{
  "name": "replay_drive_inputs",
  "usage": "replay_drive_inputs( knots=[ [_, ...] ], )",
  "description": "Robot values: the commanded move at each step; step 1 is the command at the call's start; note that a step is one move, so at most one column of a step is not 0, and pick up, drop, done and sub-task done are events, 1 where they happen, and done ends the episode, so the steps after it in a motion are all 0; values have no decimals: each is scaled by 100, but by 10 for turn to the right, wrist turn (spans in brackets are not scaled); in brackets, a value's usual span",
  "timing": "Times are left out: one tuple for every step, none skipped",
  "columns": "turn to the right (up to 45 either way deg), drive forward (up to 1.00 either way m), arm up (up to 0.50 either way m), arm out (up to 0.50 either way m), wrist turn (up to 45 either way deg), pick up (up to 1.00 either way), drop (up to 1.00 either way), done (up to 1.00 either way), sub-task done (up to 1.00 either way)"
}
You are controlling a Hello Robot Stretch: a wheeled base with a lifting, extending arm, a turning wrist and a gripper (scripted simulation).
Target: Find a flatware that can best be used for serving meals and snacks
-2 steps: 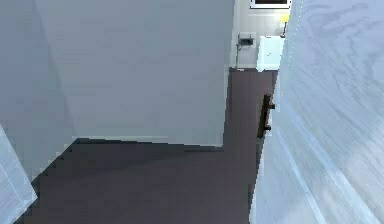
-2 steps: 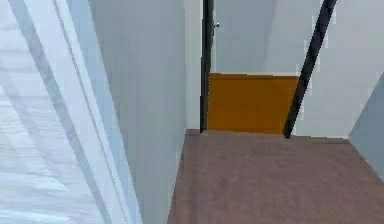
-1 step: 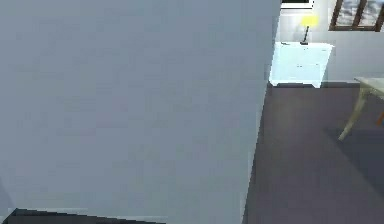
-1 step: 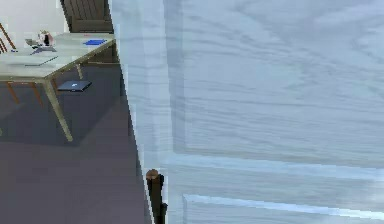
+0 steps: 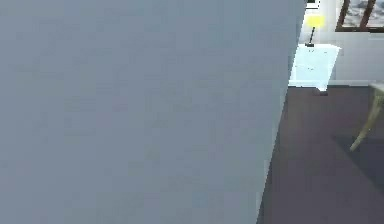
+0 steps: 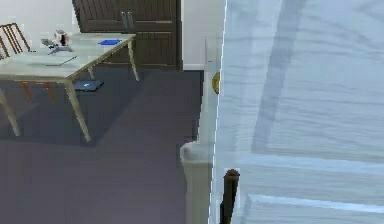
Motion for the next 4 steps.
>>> replay_drive_inputs(
  knots=[
    [450, 0, 0, 0, 0, 0, 0, 0, 0],
    [0, 60, 0, 0, 0, 0, 0, 0, 0],
    [450, 0, 0, 0, 0, 0, 0, 0, 0],
    [30, 0, 0, 0, 0, 0, 0, 0, 0]
  ],
)
